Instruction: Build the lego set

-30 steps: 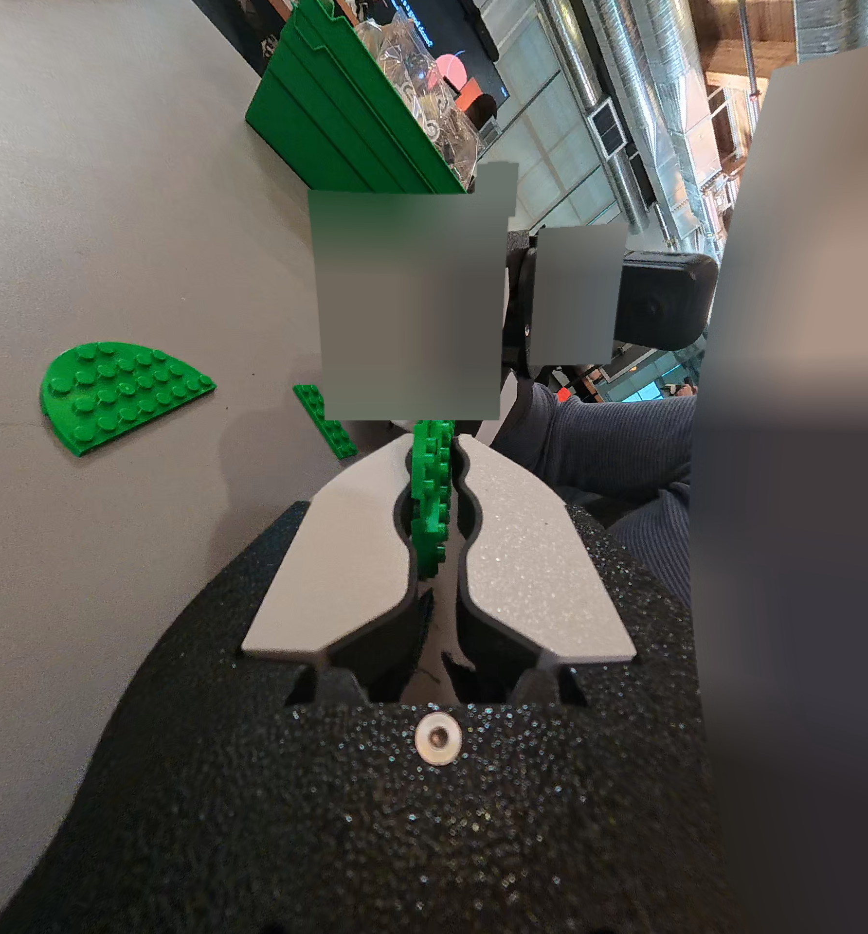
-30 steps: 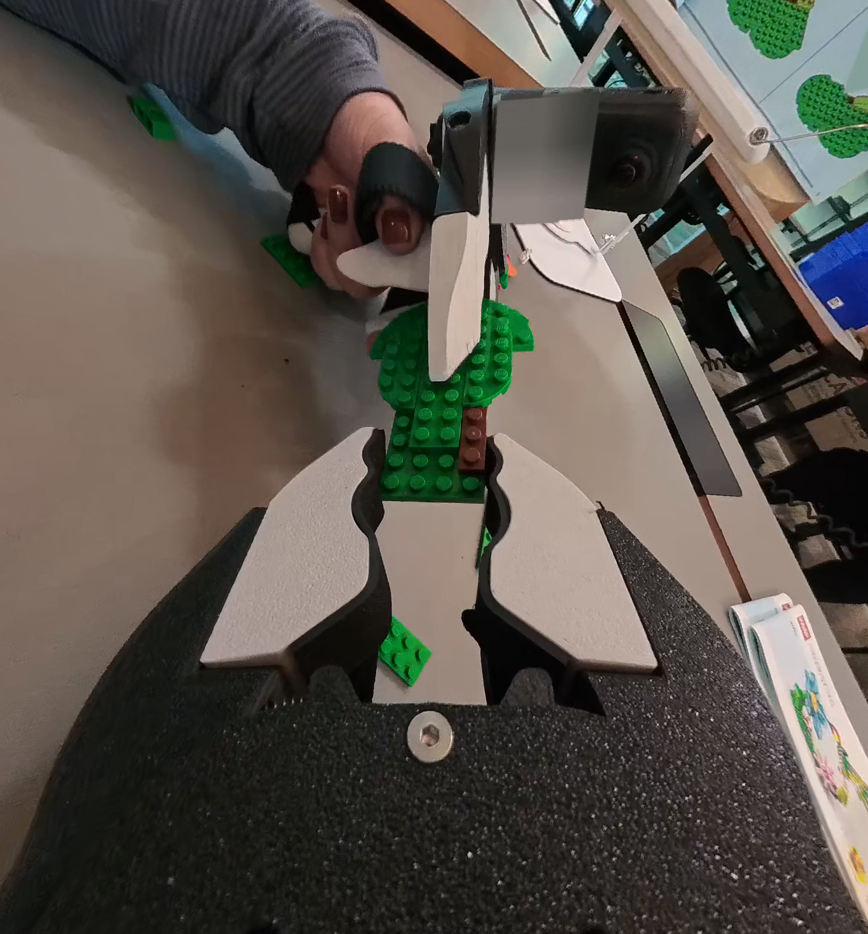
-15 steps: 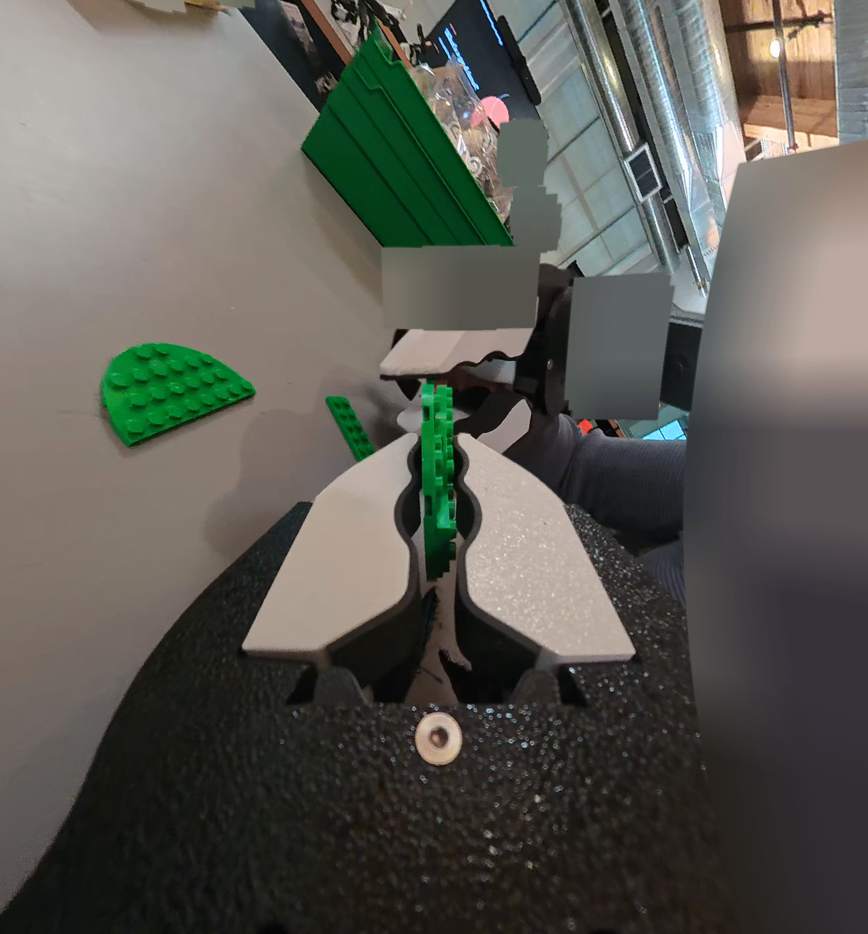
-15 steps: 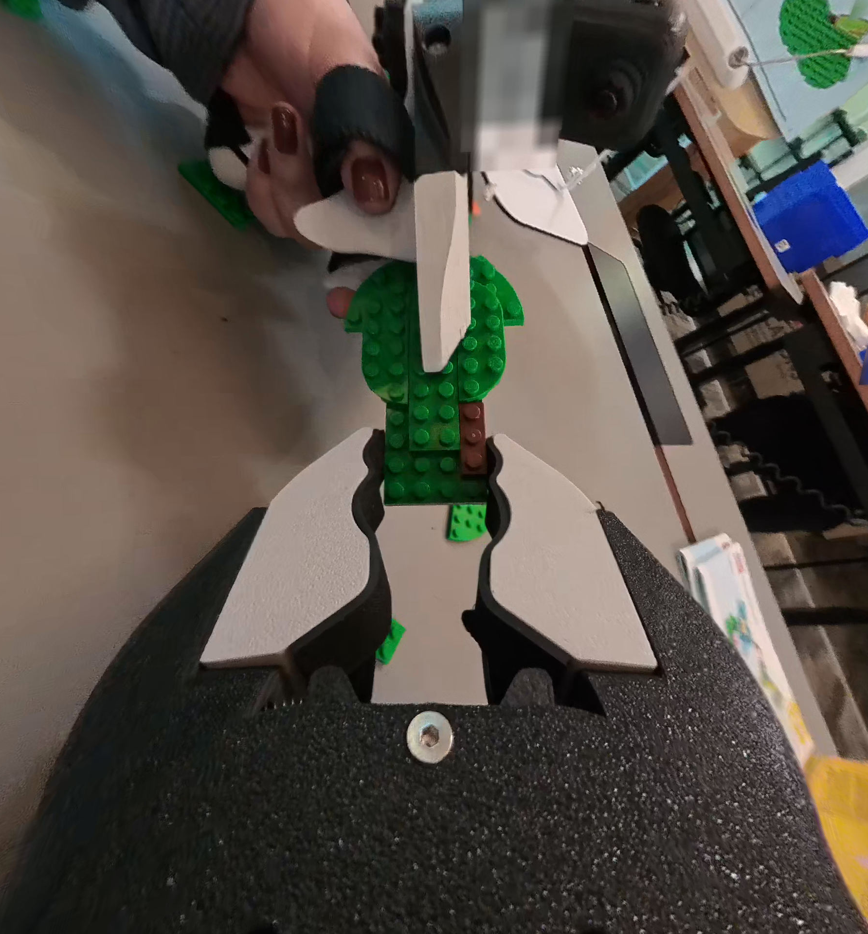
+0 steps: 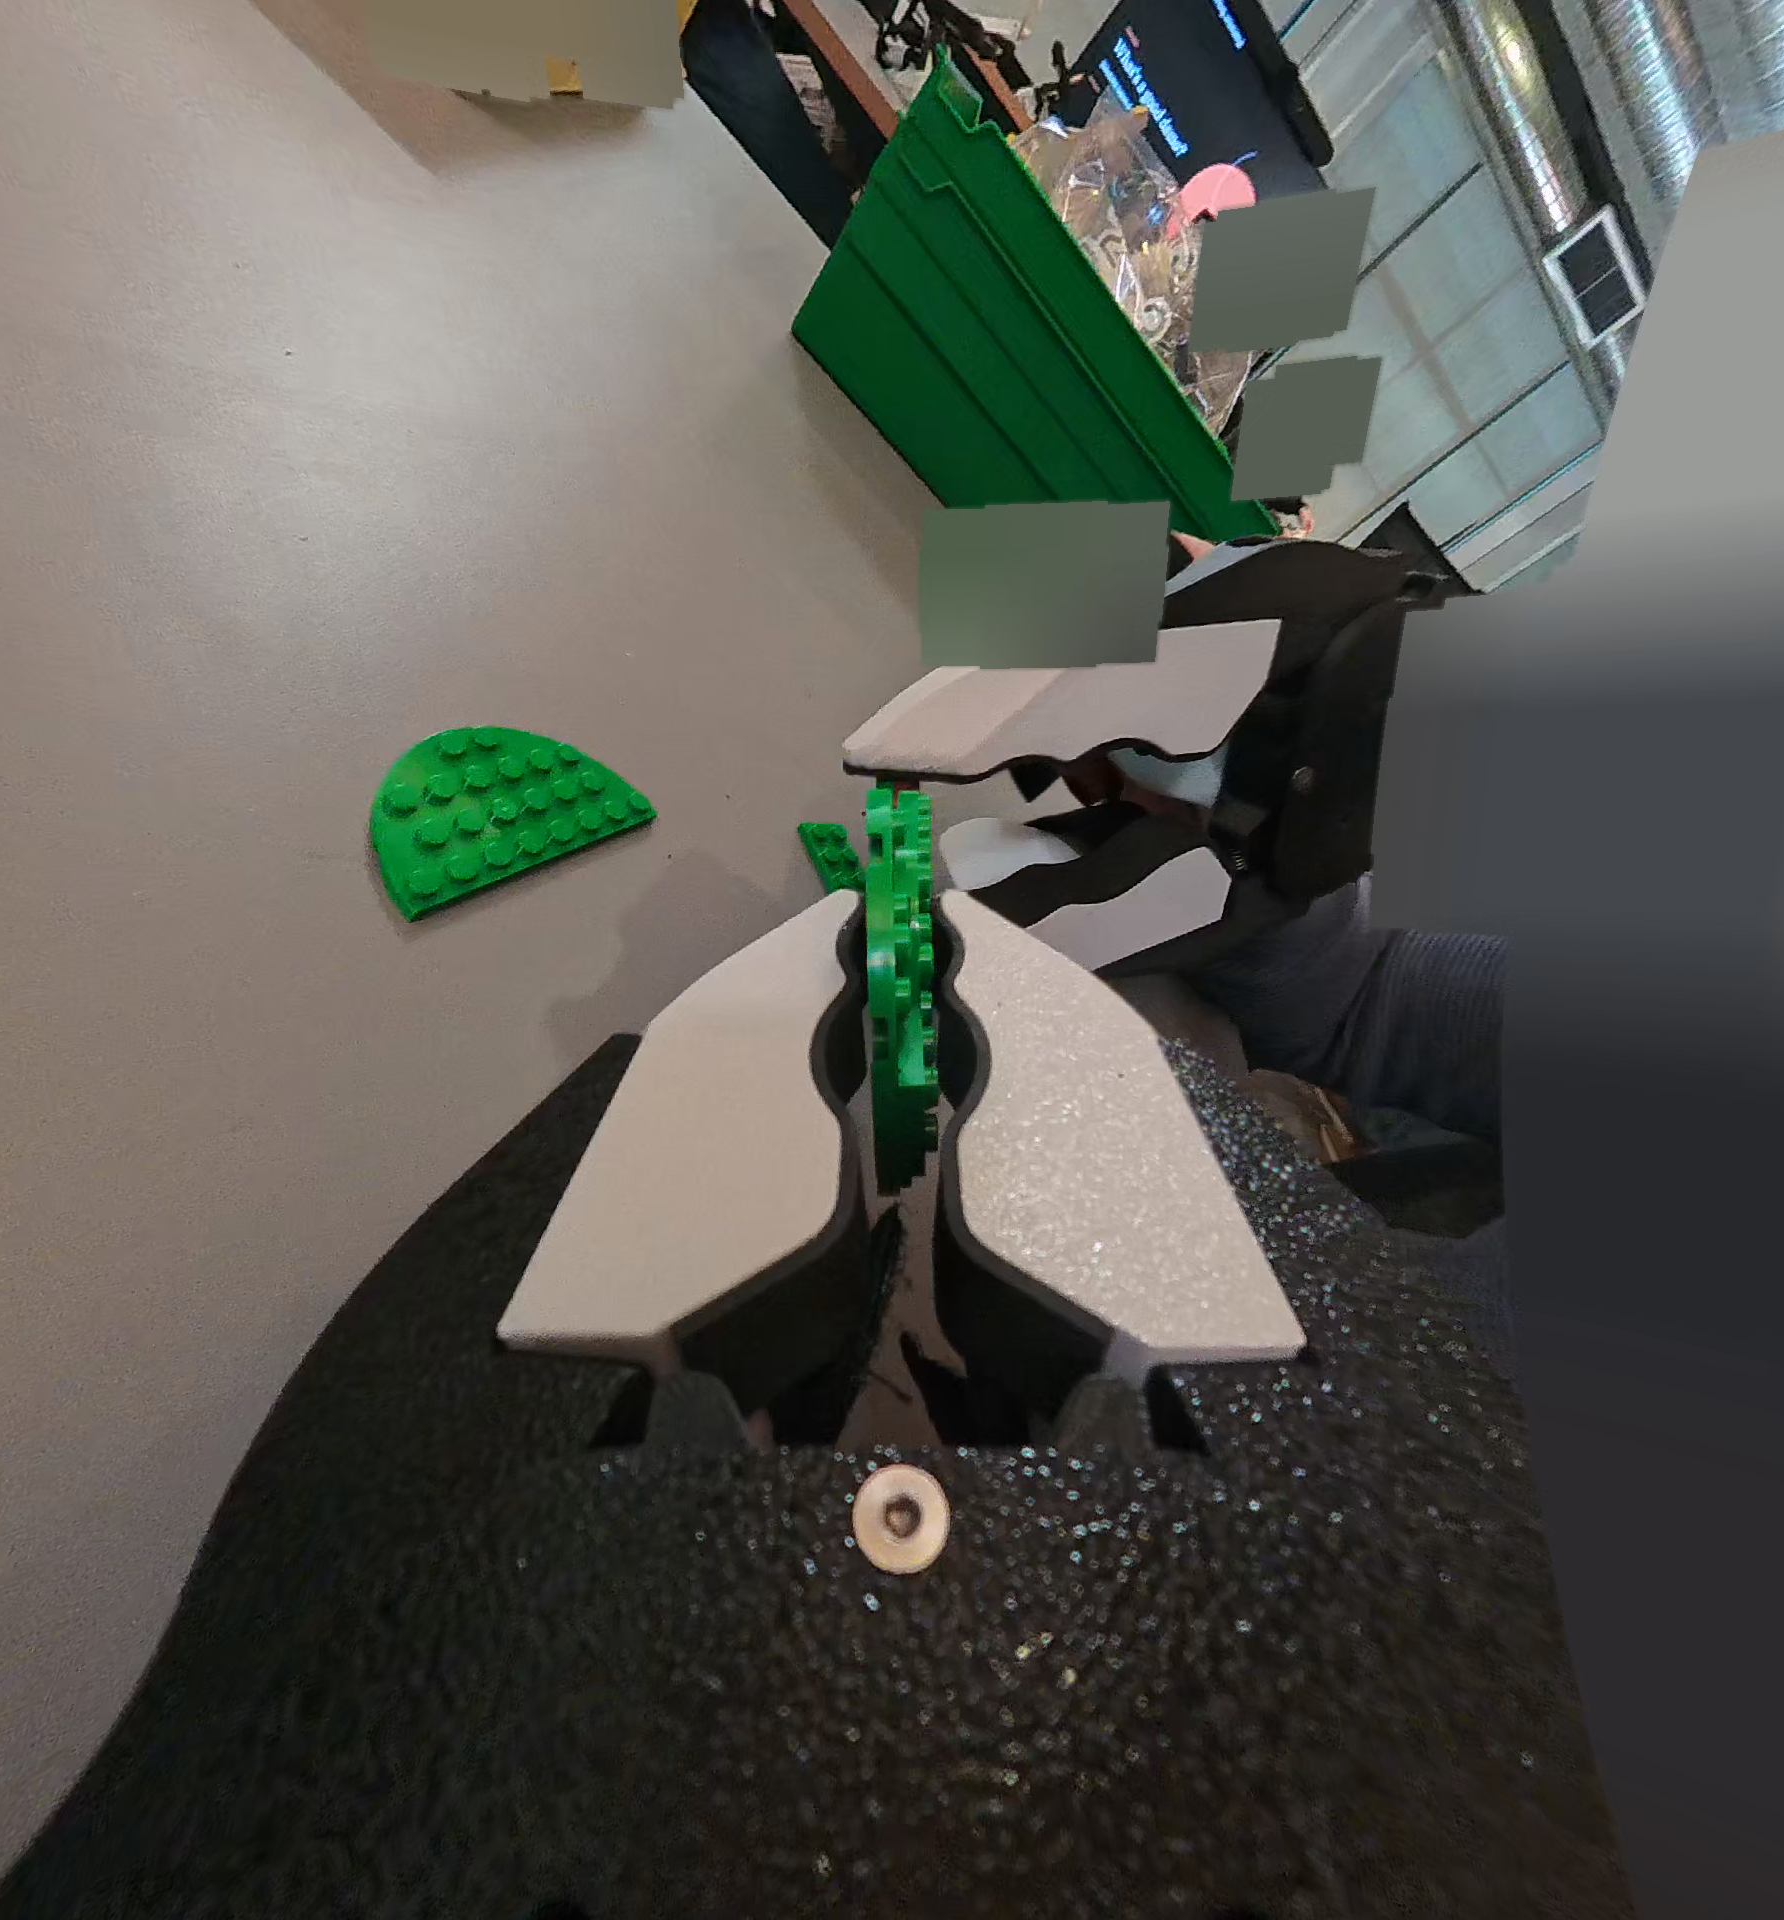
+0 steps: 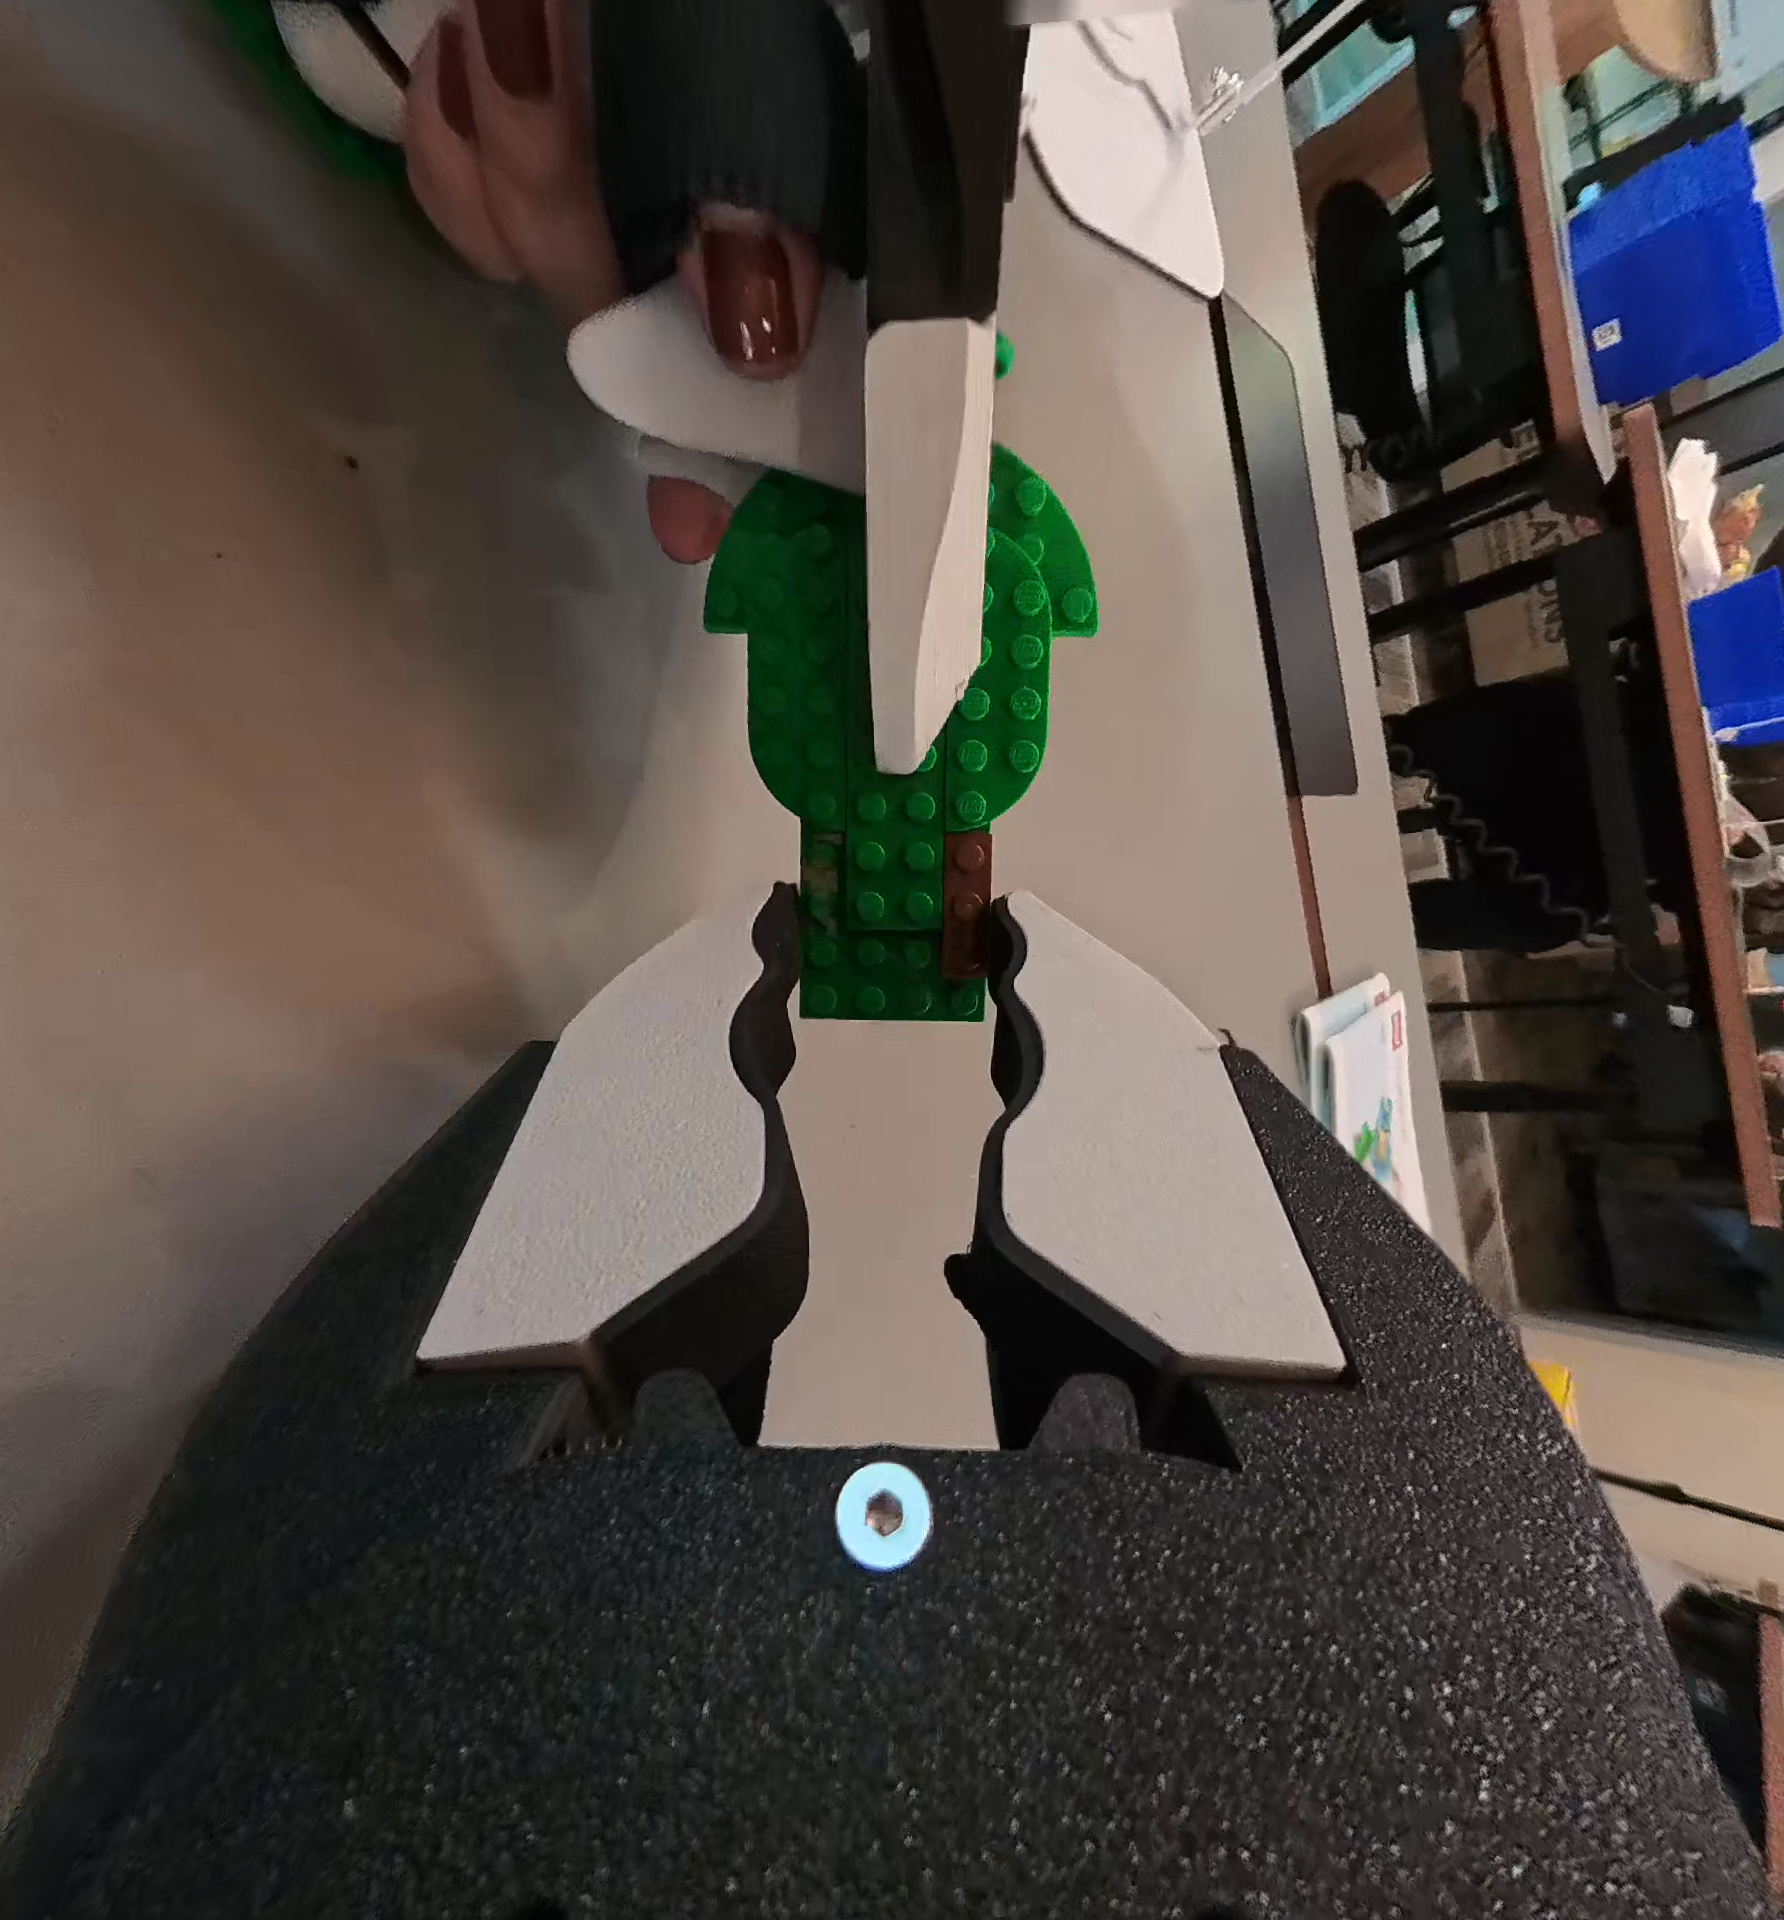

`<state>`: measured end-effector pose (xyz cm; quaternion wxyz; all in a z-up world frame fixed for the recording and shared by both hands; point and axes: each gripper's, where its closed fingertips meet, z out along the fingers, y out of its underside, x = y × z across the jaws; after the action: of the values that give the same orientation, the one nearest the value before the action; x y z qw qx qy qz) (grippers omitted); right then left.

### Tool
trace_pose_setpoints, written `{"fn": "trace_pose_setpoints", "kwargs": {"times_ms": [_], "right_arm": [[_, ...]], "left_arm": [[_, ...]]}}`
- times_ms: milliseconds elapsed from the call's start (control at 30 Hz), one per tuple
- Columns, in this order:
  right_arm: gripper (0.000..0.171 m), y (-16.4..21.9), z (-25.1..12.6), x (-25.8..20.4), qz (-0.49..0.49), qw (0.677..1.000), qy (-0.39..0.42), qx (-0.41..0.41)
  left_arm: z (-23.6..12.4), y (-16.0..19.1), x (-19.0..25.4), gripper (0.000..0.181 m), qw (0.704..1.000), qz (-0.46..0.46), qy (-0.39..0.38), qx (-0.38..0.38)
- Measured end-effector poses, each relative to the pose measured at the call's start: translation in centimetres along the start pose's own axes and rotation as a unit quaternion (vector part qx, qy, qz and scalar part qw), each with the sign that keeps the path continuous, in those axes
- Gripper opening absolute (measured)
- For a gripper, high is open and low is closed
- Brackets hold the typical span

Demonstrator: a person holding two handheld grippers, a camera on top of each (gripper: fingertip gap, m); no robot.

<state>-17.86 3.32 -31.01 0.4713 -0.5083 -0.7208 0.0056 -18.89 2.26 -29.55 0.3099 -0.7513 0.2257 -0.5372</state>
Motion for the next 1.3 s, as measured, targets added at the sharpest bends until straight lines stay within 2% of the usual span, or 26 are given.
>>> {"fn": "trace_pose_setpoints", "kwargs": {"times_ms": [267,700,833,1000,1200,1300], "right_arm": [[0.034,0.4,0.3,-0.4,-0.009,1.0,0.005,-0.023],[0.033,0.9,1.5,0.2,-0.16,0.974,0.128,-0.092],[0.033,0.6,1.5,0.0,-0.129,0.983,0.113,-0.068],[0.034,0.4,1.3,-0.2,-0.038,0.997,0.061,-0.024],[0.045,0.7,0.6,-0.7,0.052,0.998,-0.021,0.022],[0.036,0.3,0.0,-0.6,0.052,0.998,-0.03,0.035]], "left_arm": [[0.1,0.1,-0.4,0.008,1.0,-0.004,-0.008,0.002],[-0.4,0.0,-1.9,0.008,0.998,-0.043,-0.045,0.019],[-0.5,0.0,-1.9,0.008,0.998,-0.043,-0.042,0.015],[-0.4,0.1,-1.8,0.008,0.998,-0.05,-0.032,0.01],[-0.1,0.4,-0.6,0.008,0.999,-0.047,0.011,0.0],[0.0,0.4,0.0,0.008,0.999,-0.039,0.026,-0.005]]}}
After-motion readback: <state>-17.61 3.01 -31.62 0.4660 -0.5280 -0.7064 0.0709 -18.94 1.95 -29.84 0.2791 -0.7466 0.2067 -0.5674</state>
